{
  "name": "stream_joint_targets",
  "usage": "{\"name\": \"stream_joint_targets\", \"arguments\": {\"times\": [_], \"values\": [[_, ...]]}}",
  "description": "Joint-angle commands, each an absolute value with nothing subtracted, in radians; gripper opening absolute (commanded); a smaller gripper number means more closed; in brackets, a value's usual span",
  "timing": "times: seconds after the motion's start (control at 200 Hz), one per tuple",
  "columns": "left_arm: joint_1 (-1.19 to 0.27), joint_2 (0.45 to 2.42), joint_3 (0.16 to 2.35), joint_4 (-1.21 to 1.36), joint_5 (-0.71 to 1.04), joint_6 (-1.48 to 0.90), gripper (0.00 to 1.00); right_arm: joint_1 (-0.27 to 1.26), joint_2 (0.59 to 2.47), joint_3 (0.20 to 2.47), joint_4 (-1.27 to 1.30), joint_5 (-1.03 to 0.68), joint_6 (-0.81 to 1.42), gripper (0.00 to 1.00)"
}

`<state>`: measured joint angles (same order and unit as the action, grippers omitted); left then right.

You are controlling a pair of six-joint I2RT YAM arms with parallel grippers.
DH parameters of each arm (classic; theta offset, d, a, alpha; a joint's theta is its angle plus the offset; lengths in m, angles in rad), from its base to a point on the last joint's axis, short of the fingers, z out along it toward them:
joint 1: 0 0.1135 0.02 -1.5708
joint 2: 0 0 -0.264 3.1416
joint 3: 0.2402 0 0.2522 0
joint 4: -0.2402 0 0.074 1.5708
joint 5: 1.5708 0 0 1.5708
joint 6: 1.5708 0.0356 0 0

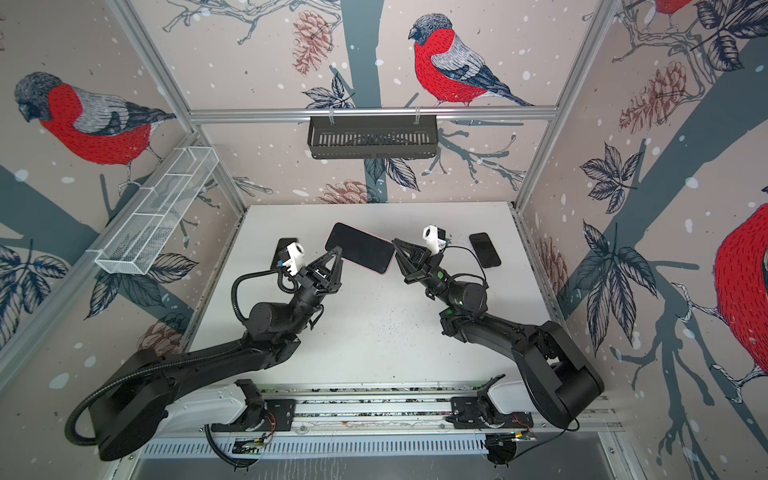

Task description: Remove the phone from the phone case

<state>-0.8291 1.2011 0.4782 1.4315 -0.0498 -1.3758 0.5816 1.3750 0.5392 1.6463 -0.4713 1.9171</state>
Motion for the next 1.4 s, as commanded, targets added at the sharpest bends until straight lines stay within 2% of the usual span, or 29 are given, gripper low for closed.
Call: {"name": "stream_joint_targets", "arguments": {"times": [0.0, 0.685, 0.881, 1.106, 1.396], "values": [[-0.853, 1.216, 0.519, 1.708, 0.109, -1.437, 0.00, 0.586, 1.392, 0.552, 1.852, -0.546, 1.962, 0.10], [-0.886, 1.291, 0.573, 1.778, 0.109, -1.414, 0.00, 0.543, 1.350, 0.556, 1.865, -0.507, 2.012, 0.23], [-0.893, 1.310, 0.591, 1.801, 0.106, -1.410, 0.00, 0.542, 1.354, 0.591, 1.865, -0.498, 2.032, 0.21], [-0.898, 1.304, 0.614, 1.802, 0.107, -1.387, 0.00, 0.538, 1.358, 0.632, 1.865, -0.476, 2.057, 0.08], [-0.907, 1.327, 0.670, 1.801, 0.111, -1.376, 0.00, 0.537, 1.371, 0.703, 1.865, -0.436, 2.102, 0.16]]}}
